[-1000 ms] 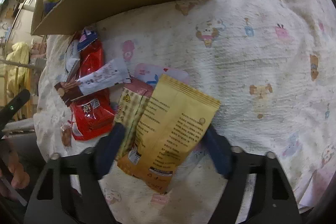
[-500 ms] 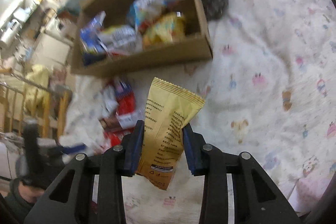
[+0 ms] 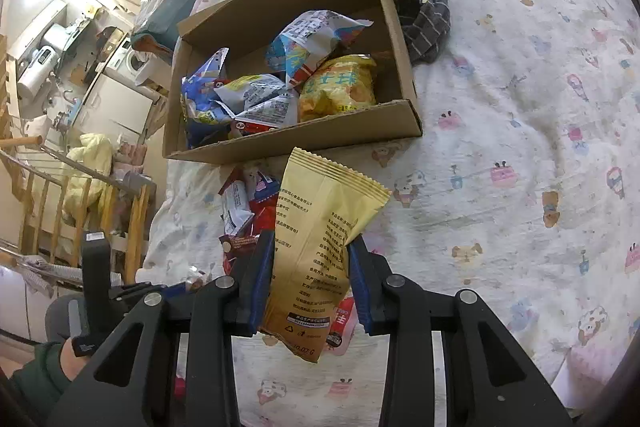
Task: Organize snacks
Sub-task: 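Grasp the yellow wafer packet with the right tool while the left tool grasps the clear cookie packet, then carry both packets over the box and open both tools to drop them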
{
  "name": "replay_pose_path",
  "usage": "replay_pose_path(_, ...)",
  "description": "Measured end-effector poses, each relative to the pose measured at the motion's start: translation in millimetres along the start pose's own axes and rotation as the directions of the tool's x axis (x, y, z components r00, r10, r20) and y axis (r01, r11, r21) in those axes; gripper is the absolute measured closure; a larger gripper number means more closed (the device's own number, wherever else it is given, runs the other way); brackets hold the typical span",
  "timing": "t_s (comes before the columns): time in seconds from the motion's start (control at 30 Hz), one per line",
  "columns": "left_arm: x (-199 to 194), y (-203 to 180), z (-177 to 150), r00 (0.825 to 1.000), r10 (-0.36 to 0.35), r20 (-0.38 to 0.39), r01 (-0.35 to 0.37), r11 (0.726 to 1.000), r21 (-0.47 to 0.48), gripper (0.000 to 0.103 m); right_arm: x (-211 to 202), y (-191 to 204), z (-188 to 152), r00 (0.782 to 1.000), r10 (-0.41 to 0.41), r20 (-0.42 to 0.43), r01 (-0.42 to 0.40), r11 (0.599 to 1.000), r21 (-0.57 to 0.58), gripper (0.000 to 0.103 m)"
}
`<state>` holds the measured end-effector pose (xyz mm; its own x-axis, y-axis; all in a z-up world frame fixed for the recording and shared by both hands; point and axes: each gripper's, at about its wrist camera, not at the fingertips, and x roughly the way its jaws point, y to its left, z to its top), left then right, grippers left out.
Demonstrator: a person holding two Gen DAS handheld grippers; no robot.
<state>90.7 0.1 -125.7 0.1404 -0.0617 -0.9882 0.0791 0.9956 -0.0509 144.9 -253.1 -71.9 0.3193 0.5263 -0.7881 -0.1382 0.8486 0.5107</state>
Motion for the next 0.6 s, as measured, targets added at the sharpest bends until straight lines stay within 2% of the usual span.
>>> replay_pose_path(0.3, -23.4, 14.8, 13.5, 0.996, 0.001, 0.084, 0.003, 0.999, -0.049, 0.089, -7.6, 8.2, 1.8, 0.999, 0.009, 0.034, -0.008, 1.0, -0.02, 0.066)
replay_pose_path(0.6, -63.4, 14.6, 32.2, 0.977, -0.004, 0.215, 0.025, 0.996, -0.091, 0.089, -28.5, 14.2, 14.0, 0.992, 0.029, 0.122, -0.025, 0.999, -0.03, 0.066)
